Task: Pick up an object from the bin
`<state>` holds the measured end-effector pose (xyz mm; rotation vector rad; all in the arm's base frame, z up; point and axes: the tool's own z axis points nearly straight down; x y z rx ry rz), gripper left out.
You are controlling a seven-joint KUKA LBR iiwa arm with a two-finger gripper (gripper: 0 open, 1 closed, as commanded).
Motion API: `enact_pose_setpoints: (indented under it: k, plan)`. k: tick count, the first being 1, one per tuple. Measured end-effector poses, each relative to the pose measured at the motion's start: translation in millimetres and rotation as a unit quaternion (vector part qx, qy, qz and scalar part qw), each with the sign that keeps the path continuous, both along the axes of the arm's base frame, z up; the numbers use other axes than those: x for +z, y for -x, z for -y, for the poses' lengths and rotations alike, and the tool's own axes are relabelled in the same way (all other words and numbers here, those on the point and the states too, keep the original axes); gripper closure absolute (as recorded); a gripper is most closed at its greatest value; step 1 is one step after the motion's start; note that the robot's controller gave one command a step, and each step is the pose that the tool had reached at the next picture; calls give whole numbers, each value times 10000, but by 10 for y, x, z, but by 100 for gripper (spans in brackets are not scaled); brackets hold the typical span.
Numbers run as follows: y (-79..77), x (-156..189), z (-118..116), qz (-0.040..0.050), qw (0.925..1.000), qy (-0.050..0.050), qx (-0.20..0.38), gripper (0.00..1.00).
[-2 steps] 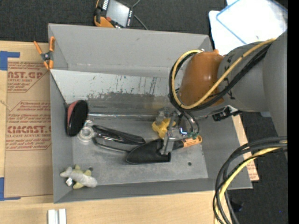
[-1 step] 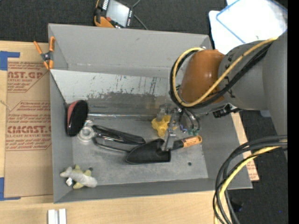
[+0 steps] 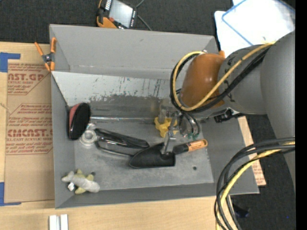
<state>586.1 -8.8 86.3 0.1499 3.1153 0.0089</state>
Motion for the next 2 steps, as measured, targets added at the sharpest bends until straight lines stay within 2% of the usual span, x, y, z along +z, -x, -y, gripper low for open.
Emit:
enact_pose_setpoints:
  k: [1, 2]
  plan:
    - [231, -6, 65, -19, 10000, 11, -53, 0]
    - [137, -91, 135, 13, 9999, -6, -132, 0]
